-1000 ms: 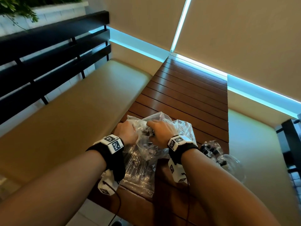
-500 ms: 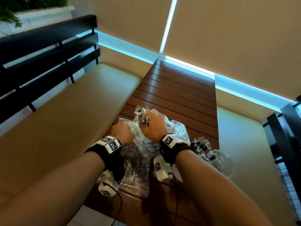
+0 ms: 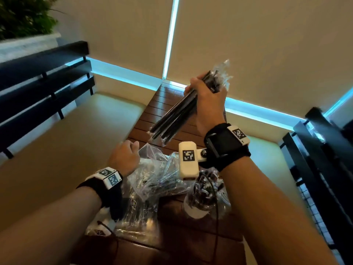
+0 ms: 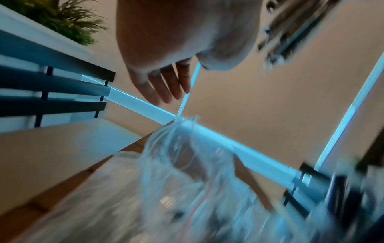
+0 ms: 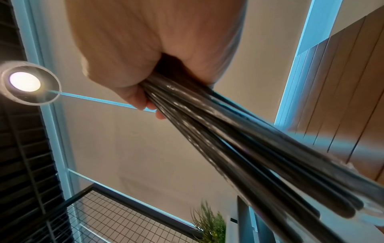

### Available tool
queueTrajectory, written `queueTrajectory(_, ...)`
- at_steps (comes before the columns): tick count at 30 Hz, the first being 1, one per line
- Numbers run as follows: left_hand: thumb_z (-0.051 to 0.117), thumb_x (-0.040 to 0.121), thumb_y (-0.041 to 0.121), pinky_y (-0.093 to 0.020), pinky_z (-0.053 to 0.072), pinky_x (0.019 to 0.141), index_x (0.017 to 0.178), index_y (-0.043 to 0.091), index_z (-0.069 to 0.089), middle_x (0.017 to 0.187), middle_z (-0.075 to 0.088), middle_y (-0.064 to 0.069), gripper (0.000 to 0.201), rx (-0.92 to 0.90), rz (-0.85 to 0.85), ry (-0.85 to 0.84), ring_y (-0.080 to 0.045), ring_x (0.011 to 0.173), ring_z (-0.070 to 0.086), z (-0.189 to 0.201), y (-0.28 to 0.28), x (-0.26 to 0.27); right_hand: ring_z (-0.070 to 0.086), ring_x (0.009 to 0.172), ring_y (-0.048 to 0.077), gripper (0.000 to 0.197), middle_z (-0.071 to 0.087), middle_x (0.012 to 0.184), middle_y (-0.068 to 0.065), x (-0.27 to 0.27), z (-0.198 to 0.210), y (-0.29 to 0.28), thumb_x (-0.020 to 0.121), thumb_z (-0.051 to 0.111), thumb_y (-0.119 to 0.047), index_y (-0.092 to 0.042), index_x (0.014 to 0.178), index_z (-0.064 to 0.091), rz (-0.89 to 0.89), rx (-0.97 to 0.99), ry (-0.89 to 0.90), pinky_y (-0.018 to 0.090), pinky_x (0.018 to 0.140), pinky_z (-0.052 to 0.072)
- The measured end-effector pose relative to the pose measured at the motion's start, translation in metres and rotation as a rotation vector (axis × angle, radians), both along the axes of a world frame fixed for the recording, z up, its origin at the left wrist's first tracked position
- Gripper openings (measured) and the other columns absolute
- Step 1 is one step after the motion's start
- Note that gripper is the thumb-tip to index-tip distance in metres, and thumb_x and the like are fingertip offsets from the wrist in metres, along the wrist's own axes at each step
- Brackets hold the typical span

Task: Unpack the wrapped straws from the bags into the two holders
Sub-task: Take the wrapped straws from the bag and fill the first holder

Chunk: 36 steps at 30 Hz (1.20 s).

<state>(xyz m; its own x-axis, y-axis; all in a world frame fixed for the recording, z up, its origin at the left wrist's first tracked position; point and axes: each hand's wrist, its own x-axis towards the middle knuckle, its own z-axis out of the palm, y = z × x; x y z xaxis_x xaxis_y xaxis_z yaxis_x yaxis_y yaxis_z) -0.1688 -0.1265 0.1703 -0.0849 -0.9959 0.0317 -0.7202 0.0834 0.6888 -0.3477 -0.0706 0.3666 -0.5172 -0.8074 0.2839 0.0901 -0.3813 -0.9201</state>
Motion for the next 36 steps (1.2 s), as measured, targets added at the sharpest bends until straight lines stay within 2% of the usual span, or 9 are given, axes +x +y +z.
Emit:
queueTrajectory(4, 0.015, 0.095, 0.072, -0.047, 0.050, 0.097, 0.096, 0.009, 0.065, 0.110, 0.068, -0.020, 0.080, 0.537, -0.078, 0.786, -0.033, 0.102, 0.065, 0.074, 0.005, -0.025, 0.063, 0.075, 0.028, 0.016, 0.065, 0.070, 0.006, -0.008, 0.009, 0.022, 0.087, 0.067, -0.006, -0.020, 0.083, 0.060, 0.027, -0.033, -0.013, 0.043, 0.078, 0.051)
queueTrajectory(7, 0.018, 0.087, 0.082, -0.051, 0.039, 0.111, 0.111, -0.003, 0.064, 0.122, 0.064, -0.030, 0.100, 0.889, -0.283, 1.056, -0.039, 0.119, 0.059, 0.108, 0.013, -0.040, 0.063, 0.075, 0.026, 0.019, 0.065, 0.073, 0.008, -0.013, 0.009, 0.037, 0.087, 0.067, -0.004, -0.020, 0.082, 0.060, 0.028, -0.031, 0.017, 0.038, 0.074, 0.052)
queueTrajectory(14, 0.023, 0.094, 0.074, -0.038, 0.049, 0.088, 0.105, -0.006, 0.065, 0.090, 0.067, -0.025, 0.091, 0.974, -0.356, 0.932, -0.031, 0.083, 0.063, 0.140, 0.035, -0.106, 0.064, 0.064, 0.013, 0.029, 0.065, 0.064, 0.003, -0.025, 0.001, 0.068, 0.088, 0.069, -0.017, -0.021, 0.060, 0.066, 0.008, 0.157, 0.038, 0.024, 0.058, 0.053)
queueTrajectory(16, 0.025, 0.096, 0.070, -0.040, 0.049, 0.095, 0.112, -0.003, 0.063, 0.092, 0.068, -0.022, 0.084, 0.961, -0.423, 0.892, -0.029, 0.085, 0.064, 0.142, 0.039, -0.122, 0.064, 0.058, 0.007, 0.037, 0.063, 0.056, -0.004, -0.033, -0.002, 0.074, 0.094, 0.064, -0.014, -0.021, 0.057, 0.064, -0.002, 0.151, 0.018, 0.023, 0.058, 0.055)
queueTrajectory(18, 0.028, 0.100, 0.061, -0.042, 0.051, 0.097, 0.120, 0.000, 0.060, 0.105, 0.068, -0.020, 0.072, 0.894, -0.470, 0.830, -0.028, 0.097, 0.065, 0.137, 0.043, -0.129, 0.064, 0.067, 0.016, 0.034, 0.063, 0.061, -0.002, -0.048, -0.001, 0.075, 0.091, 0.067, -0.012, -0.024, 0.059, 0.066, -0.115, 0.120, 0.030, 0.038, 0.075, 0.057)
queueTrajectory(21, 0.050, 0.100, 0.036, -0.048, 0.045, 0.104, 0.130, 0.010, 0.055, 0.123, 0.063, -0.007, 0.040, 0.561, -0.589, 0.598, -0.023, 0.113, 0.060, 0.121, 0.056, -0.130, 0.064, 0.067, 0.021, 0.025, 0.064, 0.059, -0.003, -0.079, -0.004, 0.082, 0.086, 0.069, -0.006, -0.023, 0.071, 0.062, -0.311, 0.080, 0.017, 0.044, 0.078, 0.056)
queueTrajectory(23, 0.068, 0.089, 0.033, -0.050, 0.037, 0.112, 0.144, 0.024, 0.039, 0.138, 0.049, 0.000, 0.062, 0.340, -0.805, 0.246, -0.019, 0.126, 0.049, 0.099, 0.064, -0.130, 0.062, 0.063, 0.020, 0.022, 0.062, 0.056, -0.006, -0.100, -0.012, 0.090, 0.087, 0.067, -0.003, -0.020, 0.077, 0.059, -0.347, 0.053, -0.001, 0.042, 0.075, 0.055)
queueTrajectory(26, 0.076, 0.068, 0.066, -0.042, 0.037, 0.112, 0.153, 0.038, 0.014, 0.156, 0.021, 0.005, 0.108, 0.124, -1.042, -0.229, -0.019, 0.137, 0.034, 0.067, 0.085, -0.139, 0.059, 0.060, 0.020, 0.023, 0.060, 0.058, -0.005, -0.124, -0.029, 0.106, 0.088, 0.065, 0.000, -0.019, 0.078, 0.057, -0.323, 0.082, 0.000, 0.039, 0.068, 0.053)
queueTrajectory(36, 0.079, 0.077, 0.029, -0.039, 0.043, 0.109, 0.156, 0.031, 0.014, 0.154, 0.029, 0.000, 0.102, 0.188, -0.956, -0.409, -0.024, 0.136, 0.040, 0.031, 0.092, -0.153, 0.066, 0.066, 0.021, 0.013, 0.065, 0.065, -0.003, -0.125, -0.117, 0.115, 0.086, 0.071, -0.009, -0.018, 0.085, 0.062, -0.186, 0.349, -0.013, 0.039, 0.070, 0.055)
